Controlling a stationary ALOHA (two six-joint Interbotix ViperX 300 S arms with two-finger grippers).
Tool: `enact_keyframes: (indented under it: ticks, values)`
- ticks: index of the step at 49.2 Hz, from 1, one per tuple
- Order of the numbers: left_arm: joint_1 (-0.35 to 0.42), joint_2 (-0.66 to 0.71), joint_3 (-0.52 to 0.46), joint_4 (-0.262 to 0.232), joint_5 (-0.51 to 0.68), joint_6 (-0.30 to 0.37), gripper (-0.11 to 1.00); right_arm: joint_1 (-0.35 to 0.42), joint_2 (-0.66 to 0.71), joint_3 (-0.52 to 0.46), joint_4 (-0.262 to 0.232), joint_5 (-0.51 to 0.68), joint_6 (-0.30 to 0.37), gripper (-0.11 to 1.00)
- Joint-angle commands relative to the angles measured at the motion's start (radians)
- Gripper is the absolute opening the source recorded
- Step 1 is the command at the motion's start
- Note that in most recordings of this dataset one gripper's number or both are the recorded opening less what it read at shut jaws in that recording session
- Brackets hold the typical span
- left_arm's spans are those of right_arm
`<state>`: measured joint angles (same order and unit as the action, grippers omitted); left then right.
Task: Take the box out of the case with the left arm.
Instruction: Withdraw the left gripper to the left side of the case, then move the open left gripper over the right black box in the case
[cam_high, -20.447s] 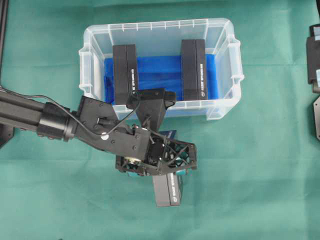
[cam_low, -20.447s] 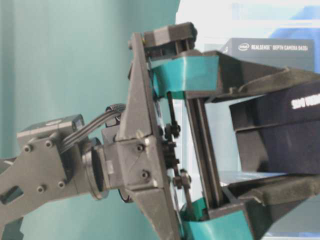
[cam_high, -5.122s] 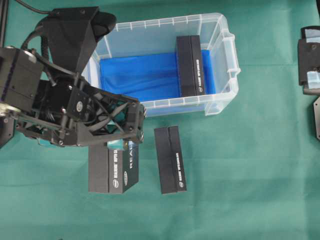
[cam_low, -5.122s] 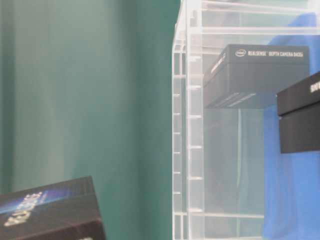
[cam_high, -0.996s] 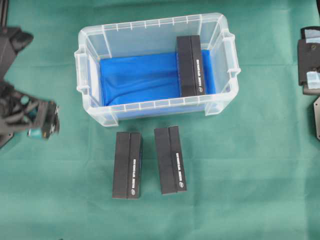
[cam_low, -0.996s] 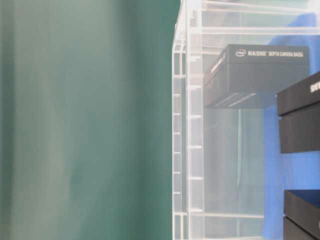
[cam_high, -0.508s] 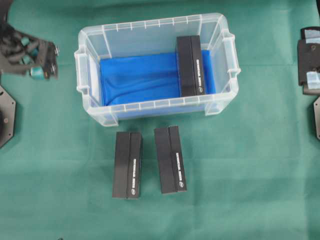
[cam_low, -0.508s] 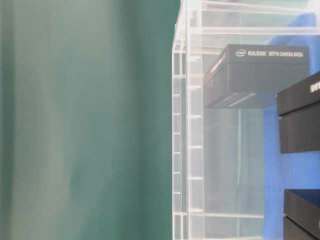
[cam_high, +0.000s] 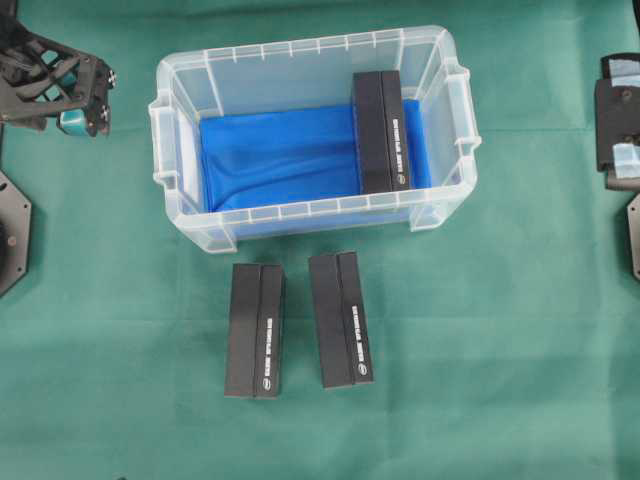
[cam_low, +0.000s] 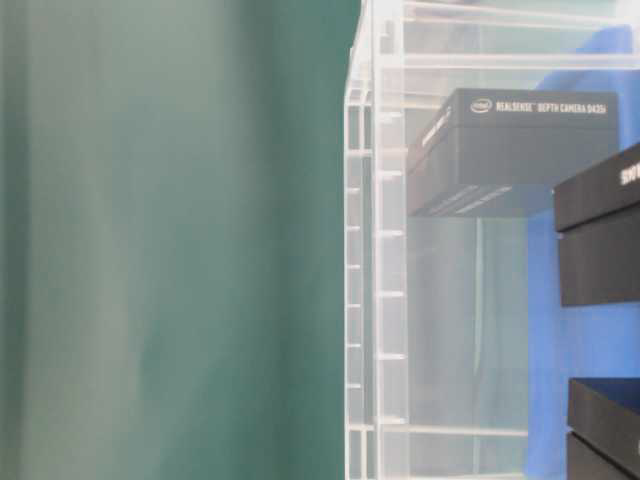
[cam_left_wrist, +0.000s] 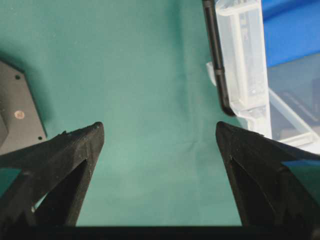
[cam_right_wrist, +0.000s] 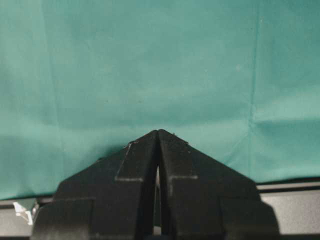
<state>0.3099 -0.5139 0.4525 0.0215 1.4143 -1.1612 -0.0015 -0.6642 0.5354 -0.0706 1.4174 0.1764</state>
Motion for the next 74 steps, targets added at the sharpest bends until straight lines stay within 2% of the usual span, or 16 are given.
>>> enact_keyframes:
  ticks: [1,23,39,53,74]
  values:
    - [0.002,-0.003,-0.028,0.000,0.000,0.002,0.95,0.000,-0.003,-0.009,0.000,-0.003,0.000,0.00]
    - [-0.015,0.018,-0.044,-0.009,-0.002,0.003,0.95,0.000,-0.002,-0.009,0.000,-0.003,0.000,0.00]
    - [-0.049,0.107,-0.124,-0.012,-0.002,0.000,0.95,-0.002,-0.002,-0.009,-0.002,-0.003,0.000,0.00]
    - [-0.075,0.236,-0.270,-0.012,-0.002,-0.006,0.95,0.000,-0.003,-0.009,-0.002,-0.005,0.000,0.00]
    - [-0.135,0.546,-0.652,-0.025,0.015,-0.006,0.95,0.000,-0.003,0.009,-0.002,-0.005,-0.002,0.00]
